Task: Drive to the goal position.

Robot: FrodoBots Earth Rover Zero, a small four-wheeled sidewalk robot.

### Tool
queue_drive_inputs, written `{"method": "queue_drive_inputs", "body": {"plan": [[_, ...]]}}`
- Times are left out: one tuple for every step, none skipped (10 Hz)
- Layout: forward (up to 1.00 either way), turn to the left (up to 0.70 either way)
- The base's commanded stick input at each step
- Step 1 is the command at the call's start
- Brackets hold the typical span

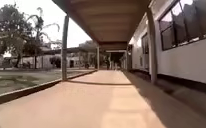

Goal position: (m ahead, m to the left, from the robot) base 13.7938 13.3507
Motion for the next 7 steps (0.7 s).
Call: {"method": "queue_drive_inputs", "body": {"plan": [[0.50,0.00],[0.50,0.00],[0.50,0.00],[0.50,0.00],[0.50,0.00],[0.50,0.00],[0.50,0.00]]}}
